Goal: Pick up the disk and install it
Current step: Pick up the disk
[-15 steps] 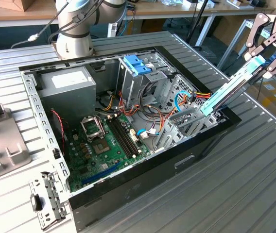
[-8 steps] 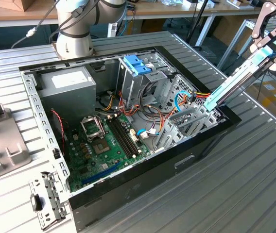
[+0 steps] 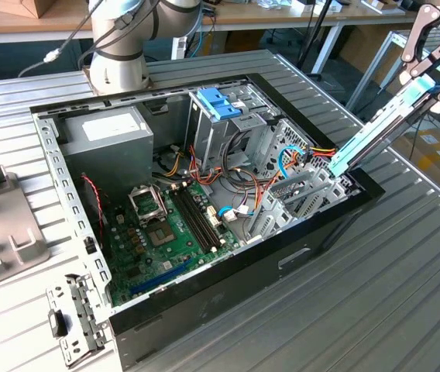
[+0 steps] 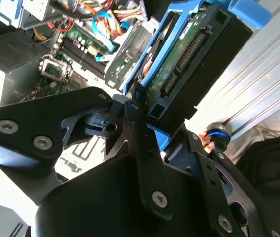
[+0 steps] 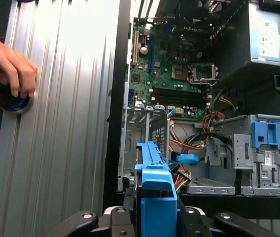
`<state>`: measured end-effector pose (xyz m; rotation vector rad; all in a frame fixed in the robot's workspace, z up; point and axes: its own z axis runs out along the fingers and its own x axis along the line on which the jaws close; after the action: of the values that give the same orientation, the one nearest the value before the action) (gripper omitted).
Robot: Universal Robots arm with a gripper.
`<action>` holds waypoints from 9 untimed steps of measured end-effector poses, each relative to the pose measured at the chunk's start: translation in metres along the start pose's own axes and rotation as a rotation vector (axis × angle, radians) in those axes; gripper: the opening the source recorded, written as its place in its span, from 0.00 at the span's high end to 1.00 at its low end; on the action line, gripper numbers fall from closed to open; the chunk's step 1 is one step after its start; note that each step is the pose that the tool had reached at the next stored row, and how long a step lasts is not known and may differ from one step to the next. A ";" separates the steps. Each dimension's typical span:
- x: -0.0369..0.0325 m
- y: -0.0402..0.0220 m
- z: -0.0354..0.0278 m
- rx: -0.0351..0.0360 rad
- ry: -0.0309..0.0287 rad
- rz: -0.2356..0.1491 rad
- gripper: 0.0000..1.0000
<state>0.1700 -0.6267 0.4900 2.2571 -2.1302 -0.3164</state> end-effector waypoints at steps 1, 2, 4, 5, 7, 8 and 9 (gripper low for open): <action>0.0000 0.0000 0.0001 0.0101 0.0007 -0.001 0.63; 0.0000 -0.0001 0.0003 0.0212 0.0015 -0.003 0.63; 0.0001 -0.0001 0.0006 0.0462 0.0032 -0.006 0.63; 0.0000 -0.0001 0.0007 0.0674 0.0047 -0.008 0.63; 0.0001 -0.0002 0.0011 0.1018 0.0069 -0.013 0.63; 0.0001 -0.0002 0.0012 0.1116 0.0077 -0.014 0.63; 0.0002 -0.0002 0.0014 0.1267 0.0086 -0.016 0.63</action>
<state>0.1700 -0.6267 0.4887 2.3375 -2.1886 -0.1763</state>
